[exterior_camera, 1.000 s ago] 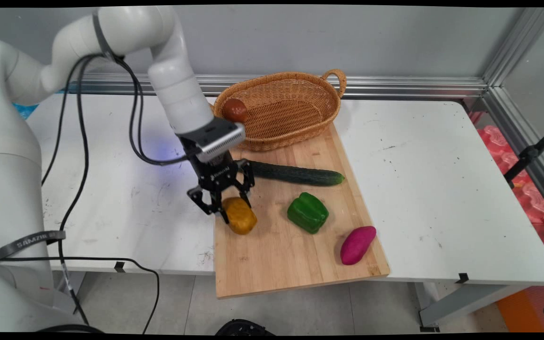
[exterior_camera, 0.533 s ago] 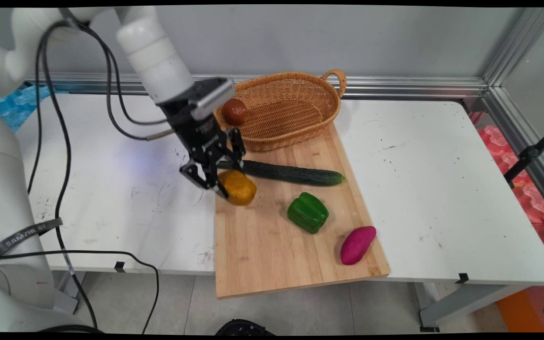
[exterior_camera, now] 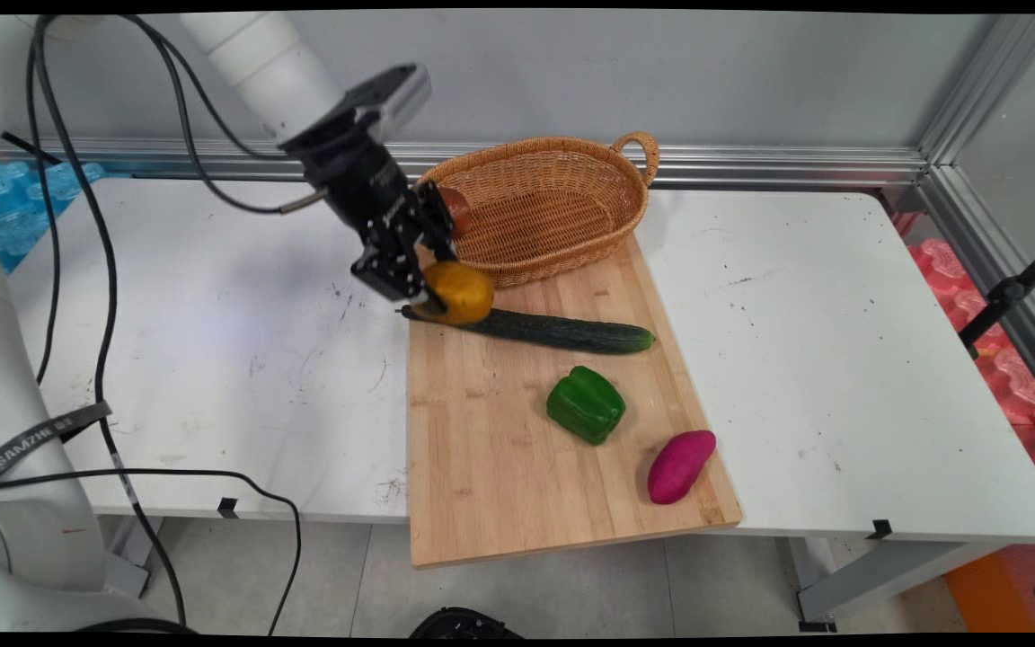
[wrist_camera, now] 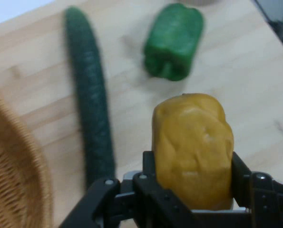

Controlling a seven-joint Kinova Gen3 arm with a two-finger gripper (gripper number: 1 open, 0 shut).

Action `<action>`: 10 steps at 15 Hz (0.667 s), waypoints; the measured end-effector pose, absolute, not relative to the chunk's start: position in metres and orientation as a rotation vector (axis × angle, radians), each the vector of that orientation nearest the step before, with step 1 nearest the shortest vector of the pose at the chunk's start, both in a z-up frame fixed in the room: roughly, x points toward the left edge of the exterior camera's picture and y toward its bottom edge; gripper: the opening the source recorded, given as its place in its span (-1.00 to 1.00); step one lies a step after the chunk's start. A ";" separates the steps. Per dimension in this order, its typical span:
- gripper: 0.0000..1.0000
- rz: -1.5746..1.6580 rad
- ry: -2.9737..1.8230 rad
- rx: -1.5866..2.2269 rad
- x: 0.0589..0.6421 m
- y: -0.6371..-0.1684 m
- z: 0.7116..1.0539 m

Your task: Place the picked object in the vegetable basket

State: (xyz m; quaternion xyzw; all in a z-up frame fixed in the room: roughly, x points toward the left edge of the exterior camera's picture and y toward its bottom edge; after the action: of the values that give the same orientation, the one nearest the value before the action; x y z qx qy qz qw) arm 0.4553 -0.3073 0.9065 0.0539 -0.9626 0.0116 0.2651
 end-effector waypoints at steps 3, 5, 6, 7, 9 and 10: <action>-1.00 0.085 -2.566 0.324 0.466 -0.319 0.917; -1.00 0.114 -2.545 0.412 0.470 -0.326 0.922; -1.00 0.132 -2.533 0.464 0.472 -0.330 0.924; -1.00 0.144 -2.524 0.499 0.473 -0.333 0.925; -1.00 0.185 -2.495 0.610 0.476 -0.346 0.928; -1.00 0.208 -2.478 0.669 0.477 -0.353 0.929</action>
State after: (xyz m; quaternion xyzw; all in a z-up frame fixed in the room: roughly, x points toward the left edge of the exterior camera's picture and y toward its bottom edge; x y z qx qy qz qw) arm 0.4768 -0.3529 0.9290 0.2495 -0.9239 0.0775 0.2796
